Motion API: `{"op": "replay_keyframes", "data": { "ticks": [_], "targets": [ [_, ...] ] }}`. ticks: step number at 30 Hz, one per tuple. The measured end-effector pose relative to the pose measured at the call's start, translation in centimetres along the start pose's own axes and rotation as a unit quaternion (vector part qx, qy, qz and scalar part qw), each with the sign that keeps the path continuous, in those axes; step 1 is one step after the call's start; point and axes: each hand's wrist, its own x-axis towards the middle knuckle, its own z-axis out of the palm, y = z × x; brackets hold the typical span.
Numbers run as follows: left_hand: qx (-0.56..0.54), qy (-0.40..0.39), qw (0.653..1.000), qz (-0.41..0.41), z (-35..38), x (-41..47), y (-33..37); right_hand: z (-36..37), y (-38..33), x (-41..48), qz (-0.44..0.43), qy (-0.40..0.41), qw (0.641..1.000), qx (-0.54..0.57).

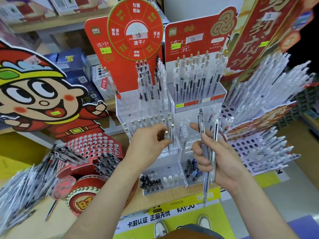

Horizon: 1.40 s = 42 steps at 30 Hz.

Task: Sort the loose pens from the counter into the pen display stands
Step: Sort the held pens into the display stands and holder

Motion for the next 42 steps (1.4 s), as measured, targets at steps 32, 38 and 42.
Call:
{"op": "replay_keyframes", "data": {
  "ticks": [32, 38, 42],
  "targets": [
    [-0.225, 0.214, 0.95, 0.028, -12.2, -2.9, 0.7, 0.1, -0.3, 0.4, 0.059, -0.081, 0.995, 0.001],
    [-0.14, 0.274, 0.951, -0.028, -14.6, -6.0, -3.4, 4.6, 1.5, 1.9, 0.044, -0.091, 0.992, -0.08],
    [-0.136, 0.301, 0.941, -0.073, -16.3, -7.1, -6.5, 7.0, 3.2, 2.6, 0.039, -0.105, 0.983, -0.143]
  ]
}}
